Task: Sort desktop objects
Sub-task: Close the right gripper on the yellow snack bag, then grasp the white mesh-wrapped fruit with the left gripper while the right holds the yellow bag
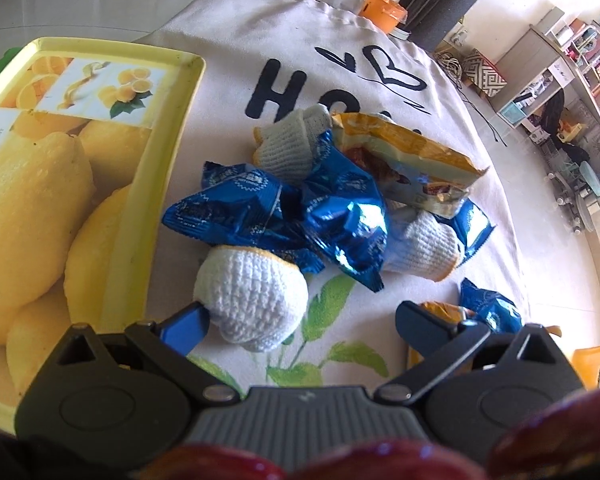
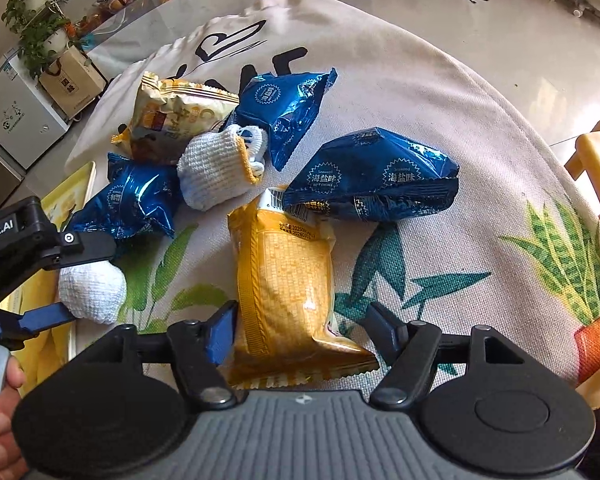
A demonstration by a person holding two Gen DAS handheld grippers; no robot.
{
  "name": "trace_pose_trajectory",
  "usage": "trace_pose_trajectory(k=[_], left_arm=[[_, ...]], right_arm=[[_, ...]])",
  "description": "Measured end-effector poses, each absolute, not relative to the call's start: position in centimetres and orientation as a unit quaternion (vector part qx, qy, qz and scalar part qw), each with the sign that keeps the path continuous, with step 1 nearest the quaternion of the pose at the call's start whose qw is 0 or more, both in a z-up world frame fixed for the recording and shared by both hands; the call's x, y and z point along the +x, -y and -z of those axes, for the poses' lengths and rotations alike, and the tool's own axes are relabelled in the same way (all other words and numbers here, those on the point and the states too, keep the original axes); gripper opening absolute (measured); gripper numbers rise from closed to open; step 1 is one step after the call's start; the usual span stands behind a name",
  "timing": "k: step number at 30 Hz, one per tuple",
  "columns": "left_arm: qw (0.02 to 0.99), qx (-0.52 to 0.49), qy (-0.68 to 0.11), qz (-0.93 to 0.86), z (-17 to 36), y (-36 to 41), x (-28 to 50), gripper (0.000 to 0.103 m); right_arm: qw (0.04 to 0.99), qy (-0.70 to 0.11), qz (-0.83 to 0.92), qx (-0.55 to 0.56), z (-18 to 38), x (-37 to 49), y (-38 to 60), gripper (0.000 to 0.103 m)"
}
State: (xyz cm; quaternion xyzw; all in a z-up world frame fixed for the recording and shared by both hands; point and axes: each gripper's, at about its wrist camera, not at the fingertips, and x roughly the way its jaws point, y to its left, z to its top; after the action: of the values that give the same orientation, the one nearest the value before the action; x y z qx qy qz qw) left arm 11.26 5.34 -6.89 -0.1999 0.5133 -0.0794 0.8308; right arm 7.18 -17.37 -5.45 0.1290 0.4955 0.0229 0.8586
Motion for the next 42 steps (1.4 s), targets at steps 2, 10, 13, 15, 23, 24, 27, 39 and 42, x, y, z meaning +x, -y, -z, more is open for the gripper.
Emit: trace_pose_trajectory(k=[2,10,13,15,23,24,27,39,42], left_arm=[[0.819,-0.208,-0.523,0.111,6.6,-4.9,11.1,0.103],[0.836,-0.174,-0.512,0.090,5.4,-4.9,10.5,0.103],[0.835,-0.174,-0.517,0.069,6.0,-5.3,10.9,0.103],[0.835,-0.172,-0.519,0.063,6.3,-5.2,11.0,0.103],[0.833,-0.158,-0.527,0.054,7.2,-4.8,11.4,0.103],[0.832,-0.156,-0.530,0.055,7.3,-4.7,11.4,0.103],[0.828,-0.150,-0.537,0.061,7.9,-4.4,11.5,0.103],[0.829,-0.141,-0.540,0.045,9.1,-4.3,11.7,0.103],[0.832,-0.129,-0.538,0.041,9.1,-4.0,11.7,0.103]], right_arm=[[0.859,-0.495,-0.021,0.129,5.4,7.2,17.3,0.069],[0.862,-0.492,-0.020,0.124,5.4,7.2,17.1,0.074],[0.862,-0.492,-0.022,0.120,5.3,7.1,17.1,0.074],[0.863,-0.492,-0.024,0.116,5.3,7.1,17.0,0.074],[0.865,-0.491,-0.025,0.097,5.4,7.3,16.6,0.076],[0.866,-0.491,-0.024,0.092,5.4,7.3,16.5,0.076],[0.867,-0.492,-0.025,0.078,5.5,7.5,16.2,0.079],[0.868,-0.492,-0.024,0.066,5.8,7.9,15.8,0.088],[0.868,-0.493,-0.024,0.058,5.9,8.1,15.6,0.089]])
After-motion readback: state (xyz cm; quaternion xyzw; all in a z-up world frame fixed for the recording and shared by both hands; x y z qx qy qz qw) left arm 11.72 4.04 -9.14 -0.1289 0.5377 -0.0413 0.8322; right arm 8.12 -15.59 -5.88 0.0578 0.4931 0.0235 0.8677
